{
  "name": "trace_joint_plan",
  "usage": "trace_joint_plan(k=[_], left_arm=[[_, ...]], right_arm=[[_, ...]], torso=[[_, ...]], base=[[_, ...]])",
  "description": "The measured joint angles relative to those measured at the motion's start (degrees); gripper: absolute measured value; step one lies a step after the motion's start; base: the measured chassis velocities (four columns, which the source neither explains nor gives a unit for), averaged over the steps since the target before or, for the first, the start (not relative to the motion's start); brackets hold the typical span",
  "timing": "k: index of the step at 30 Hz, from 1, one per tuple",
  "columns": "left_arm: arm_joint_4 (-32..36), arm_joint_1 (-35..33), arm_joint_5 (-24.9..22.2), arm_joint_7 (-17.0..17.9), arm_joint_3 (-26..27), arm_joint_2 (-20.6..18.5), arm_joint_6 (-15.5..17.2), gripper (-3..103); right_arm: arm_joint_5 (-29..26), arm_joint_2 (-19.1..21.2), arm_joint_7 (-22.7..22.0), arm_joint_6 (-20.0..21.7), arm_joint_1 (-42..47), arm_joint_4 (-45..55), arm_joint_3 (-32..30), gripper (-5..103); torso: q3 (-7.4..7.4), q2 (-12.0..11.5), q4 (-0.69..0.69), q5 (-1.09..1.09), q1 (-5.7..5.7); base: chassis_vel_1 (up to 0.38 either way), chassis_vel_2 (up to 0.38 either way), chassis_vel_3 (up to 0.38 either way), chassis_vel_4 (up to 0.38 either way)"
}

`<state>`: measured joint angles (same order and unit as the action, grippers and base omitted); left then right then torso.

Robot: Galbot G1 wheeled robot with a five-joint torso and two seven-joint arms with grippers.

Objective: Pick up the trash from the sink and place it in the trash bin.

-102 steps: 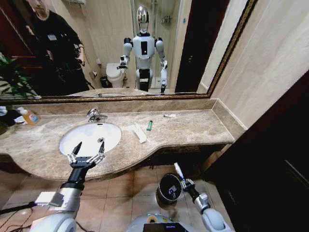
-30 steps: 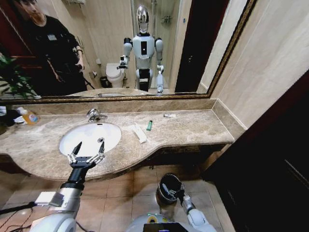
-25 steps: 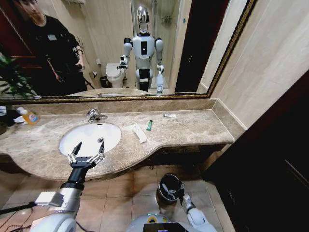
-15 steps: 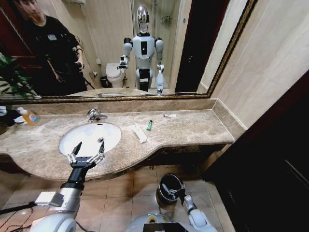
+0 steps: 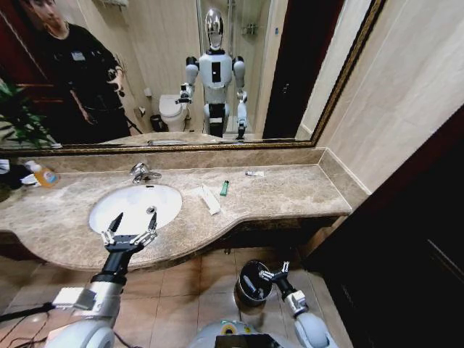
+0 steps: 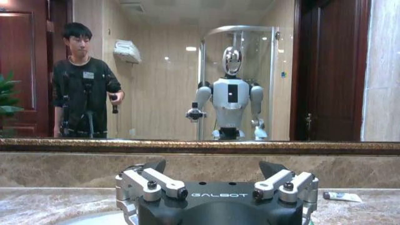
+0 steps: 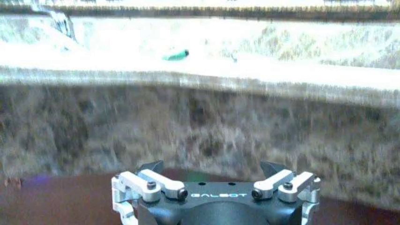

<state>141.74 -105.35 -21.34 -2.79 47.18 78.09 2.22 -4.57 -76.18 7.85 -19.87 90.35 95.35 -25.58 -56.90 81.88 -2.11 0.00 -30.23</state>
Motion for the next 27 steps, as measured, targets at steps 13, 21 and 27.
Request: trace_joint_plan(k=[13, 21, 27], left_arm=[[0.0, 0.0, 0.0, 0.0, 0.0, 0.0, 0.0, 100], [0.0, 0.0, 0.0, 0.0, 0.0, 0.0, 0.0, 100], [0.0, 0.0, 0.0, 0.0, 0.0, 0.0, 0.0, 100]], right_arm=[[-2.3, 2.7, -0.8, 4.5, 0.5, 15.0, 1.7, 100], [-7.1, 9.8, 1.3, 10.6, -10.8, 12.7, 6.0, 100], [-13.9, 14.2, 5.2, 16.2, -20.4, 9.7, 10.0, 100]], torso=[[0.0, 0.0, 0.0, 0.0, 0.0], [-0.01, 0.0, 0.0, 0.0, 0.0], [-0.01, 0.0, -0.01, 0.0, -0.01]], base=[[0.0, 0.0, 0.0, 0.0], [0.0, 0.0, 0.0, 0.0], [0.0, 0.0, 0.0, 0.0]])
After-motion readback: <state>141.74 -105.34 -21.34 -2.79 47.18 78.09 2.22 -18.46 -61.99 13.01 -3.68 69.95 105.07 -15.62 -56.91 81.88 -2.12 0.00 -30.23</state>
